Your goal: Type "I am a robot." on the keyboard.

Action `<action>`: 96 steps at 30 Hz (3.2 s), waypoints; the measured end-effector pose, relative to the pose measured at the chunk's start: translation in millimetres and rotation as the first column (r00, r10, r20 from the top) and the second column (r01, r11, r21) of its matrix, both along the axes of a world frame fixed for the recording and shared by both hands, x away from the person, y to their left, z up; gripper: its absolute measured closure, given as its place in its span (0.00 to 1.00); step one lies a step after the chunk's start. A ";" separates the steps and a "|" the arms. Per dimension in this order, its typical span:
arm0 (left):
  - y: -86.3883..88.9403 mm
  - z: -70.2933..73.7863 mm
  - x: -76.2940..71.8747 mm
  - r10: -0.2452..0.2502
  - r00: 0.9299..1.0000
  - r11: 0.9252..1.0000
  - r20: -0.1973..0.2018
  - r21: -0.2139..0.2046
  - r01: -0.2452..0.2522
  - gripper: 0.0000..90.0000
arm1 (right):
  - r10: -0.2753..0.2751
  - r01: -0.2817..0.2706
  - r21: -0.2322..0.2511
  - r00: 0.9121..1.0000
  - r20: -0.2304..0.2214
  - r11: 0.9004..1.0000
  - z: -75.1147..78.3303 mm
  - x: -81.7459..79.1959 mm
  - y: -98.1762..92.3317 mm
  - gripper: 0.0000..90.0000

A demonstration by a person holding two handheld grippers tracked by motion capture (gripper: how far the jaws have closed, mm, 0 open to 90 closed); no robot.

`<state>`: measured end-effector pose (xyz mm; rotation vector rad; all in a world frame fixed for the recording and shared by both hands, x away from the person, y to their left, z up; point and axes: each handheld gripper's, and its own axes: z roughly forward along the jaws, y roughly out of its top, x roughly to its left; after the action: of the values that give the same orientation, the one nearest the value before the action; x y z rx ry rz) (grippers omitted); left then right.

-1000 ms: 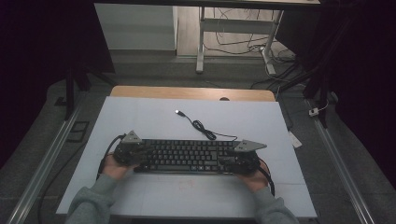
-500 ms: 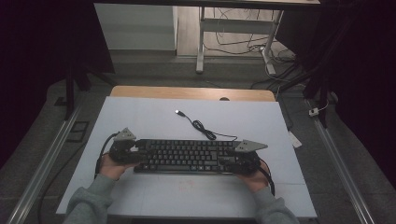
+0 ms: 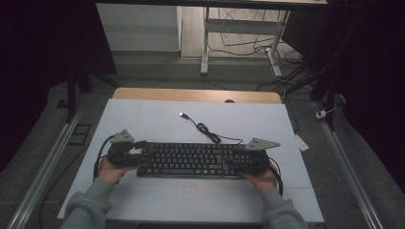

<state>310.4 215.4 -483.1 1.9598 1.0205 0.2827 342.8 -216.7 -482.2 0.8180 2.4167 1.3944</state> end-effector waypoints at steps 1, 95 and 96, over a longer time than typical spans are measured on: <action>0.3 -0.1 -0.5 -0.002 1.000 1.000 -0.003 0.004 0.002 0.45 | 0.006 -0.005 -0.004 1.000 0.004 1.000 0.8 -0.3 2.3 0.53; -8.6 -12.2 -5.8 0.011 1.000 0.996 -0.003 0.087 -0.011 0.37 | 0.125 -0.130 -0.101 0.991 -0.052 0.986 -18.9 4.8 110.0 1.00; -8.6 -12.2 -5.8 0.012 1.000 0.996 -0.003 0.087 -0.011 0.37 | 0.122 -0.127 -0.099 0.991 -0.052 0.987 -18.6 4.2 107.5 1.00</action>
<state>304.6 206.8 -495.2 2.0332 1.0372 0.3356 347.1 -109.1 -500.7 0.6926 2.5910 1.2939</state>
